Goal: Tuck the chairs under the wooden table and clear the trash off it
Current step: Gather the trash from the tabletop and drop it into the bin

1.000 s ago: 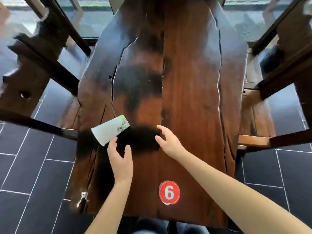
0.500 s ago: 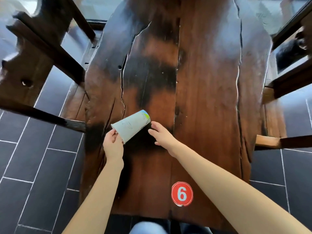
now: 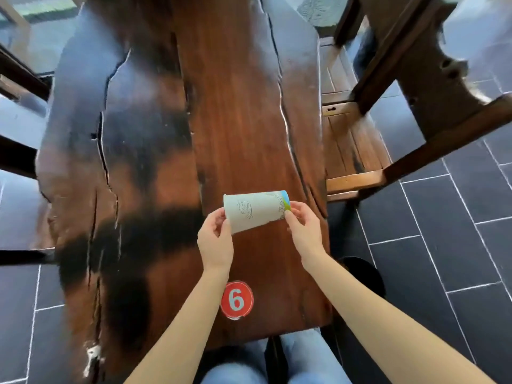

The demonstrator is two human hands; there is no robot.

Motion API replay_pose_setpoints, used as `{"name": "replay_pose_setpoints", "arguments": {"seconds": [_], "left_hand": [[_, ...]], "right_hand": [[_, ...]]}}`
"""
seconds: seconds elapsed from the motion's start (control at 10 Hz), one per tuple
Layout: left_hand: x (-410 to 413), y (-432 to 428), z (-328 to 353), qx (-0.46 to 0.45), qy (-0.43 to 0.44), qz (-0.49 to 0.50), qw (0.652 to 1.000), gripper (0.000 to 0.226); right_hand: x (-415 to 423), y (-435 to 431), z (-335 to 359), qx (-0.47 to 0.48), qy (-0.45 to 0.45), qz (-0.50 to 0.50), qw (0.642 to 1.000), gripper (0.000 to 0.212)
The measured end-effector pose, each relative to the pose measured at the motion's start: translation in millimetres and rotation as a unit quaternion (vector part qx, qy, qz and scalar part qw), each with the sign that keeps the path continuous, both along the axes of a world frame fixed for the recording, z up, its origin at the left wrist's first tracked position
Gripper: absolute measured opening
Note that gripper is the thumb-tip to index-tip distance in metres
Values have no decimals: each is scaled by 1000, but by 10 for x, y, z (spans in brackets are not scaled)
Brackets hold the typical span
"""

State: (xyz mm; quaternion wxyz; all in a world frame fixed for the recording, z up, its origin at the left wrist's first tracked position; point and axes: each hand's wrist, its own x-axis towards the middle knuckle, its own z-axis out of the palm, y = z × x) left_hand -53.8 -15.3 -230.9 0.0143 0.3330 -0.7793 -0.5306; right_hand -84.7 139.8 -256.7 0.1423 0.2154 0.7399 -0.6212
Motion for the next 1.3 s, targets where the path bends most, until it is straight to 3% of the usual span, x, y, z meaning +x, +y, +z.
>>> {"name": "replay_pose_setpoints", "arguments": {"seconds": [0.2, 0.4, 0.5, 0.6, 0.8, 0.9, 1.0, 1.2, 1.3], "left_hand": [[71, 1279, -99, 49, -44, -140, 988, 27], [330, 2639, -337, 78, -149, -348, 922, 54], [501, 3032, -961, 71, -192, -401, 893, 66], [620, 3280, -1529, 61, -252, -414, 873, 53], [507, 3583, -1314, 85, -353, -422, 831, 39], [422, 3627, -1254, 85, -395, -444, 800, 57], [364, 3617, -1199, 84, -398, -456, 792, 66], [349, 3491, -1203, 36, -339, -508, 791, 62], [350, 3375, -1247, -33, -296, -552, 779, 73]], "right_hand": [[573, 1225, -161, -44, -28, -222, 974, 22], [1371, 2201, -458, -34, -71, -409, 909, 29], [1648, 2525, -671, -35, -108, -457, 882, 28], [1830, 2741, -928, -56, -151, -447, 880, 28], [1927, 2965, -1367, -108, -241, -392, 881, 27], [1872, 3058, -1429, -140, -269, -356, 884, 40], [1860, 3113, -1475, -135, -300, -345, 879, 58], [1816, 3044, -1413, -123, -281, -302, 903, 55], [1725, 2936, -1331, -111, -261, -282, 916, 53]]}}
